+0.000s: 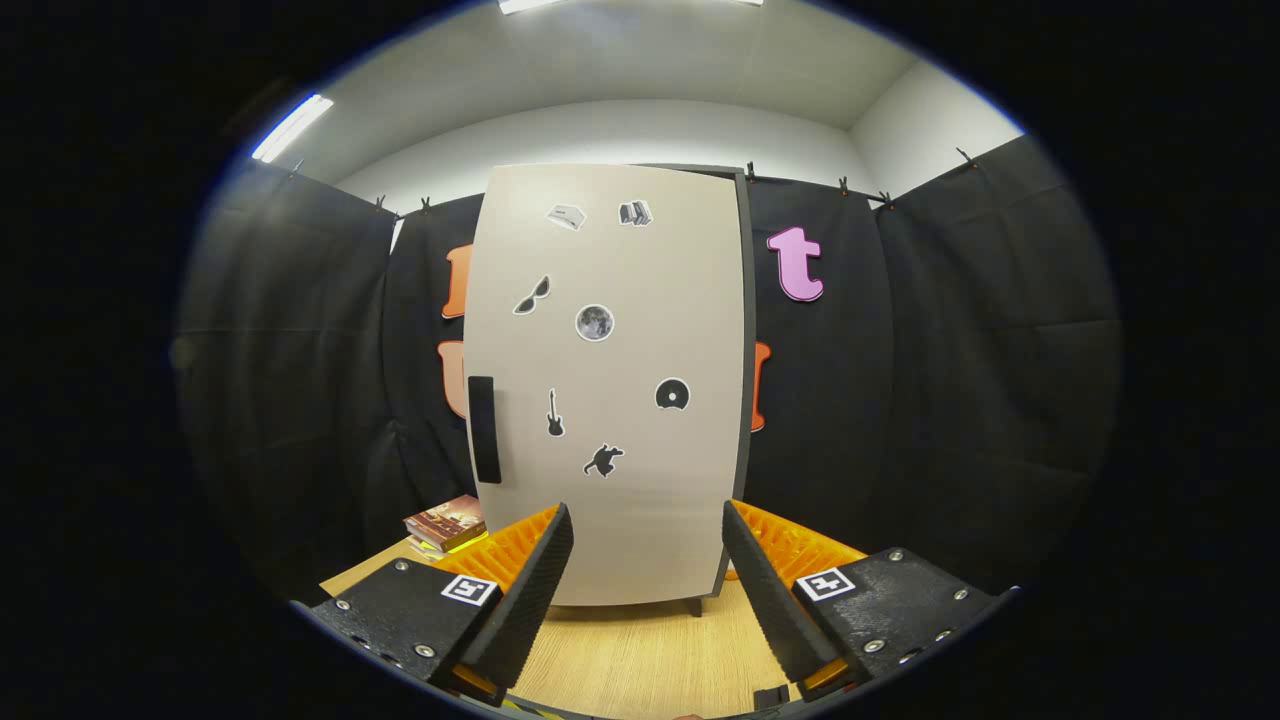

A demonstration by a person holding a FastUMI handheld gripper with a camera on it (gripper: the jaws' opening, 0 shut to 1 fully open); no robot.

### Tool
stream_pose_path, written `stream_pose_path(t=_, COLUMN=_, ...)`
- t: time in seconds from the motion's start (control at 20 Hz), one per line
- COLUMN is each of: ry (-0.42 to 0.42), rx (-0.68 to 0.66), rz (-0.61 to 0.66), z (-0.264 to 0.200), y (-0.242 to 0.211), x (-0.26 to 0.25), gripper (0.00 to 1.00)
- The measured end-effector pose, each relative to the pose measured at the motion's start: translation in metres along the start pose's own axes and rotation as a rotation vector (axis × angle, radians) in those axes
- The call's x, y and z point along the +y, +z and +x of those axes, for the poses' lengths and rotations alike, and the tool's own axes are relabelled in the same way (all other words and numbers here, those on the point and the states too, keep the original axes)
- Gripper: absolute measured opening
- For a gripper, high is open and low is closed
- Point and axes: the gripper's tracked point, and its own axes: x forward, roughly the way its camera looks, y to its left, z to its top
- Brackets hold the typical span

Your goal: Open the shoe cabinet door, grab the shoes and put them into the shoe cabinet, then close the shoe cabinet door.

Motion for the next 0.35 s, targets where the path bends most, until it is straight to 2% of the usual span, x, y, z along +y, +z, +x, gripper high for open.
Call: stream_pose_path(t=0.35, ry=0.020, rx=-0.011, rz=0.014, z=-0.0070, y=0.0003, x=-0.0018, gripper=0.93)
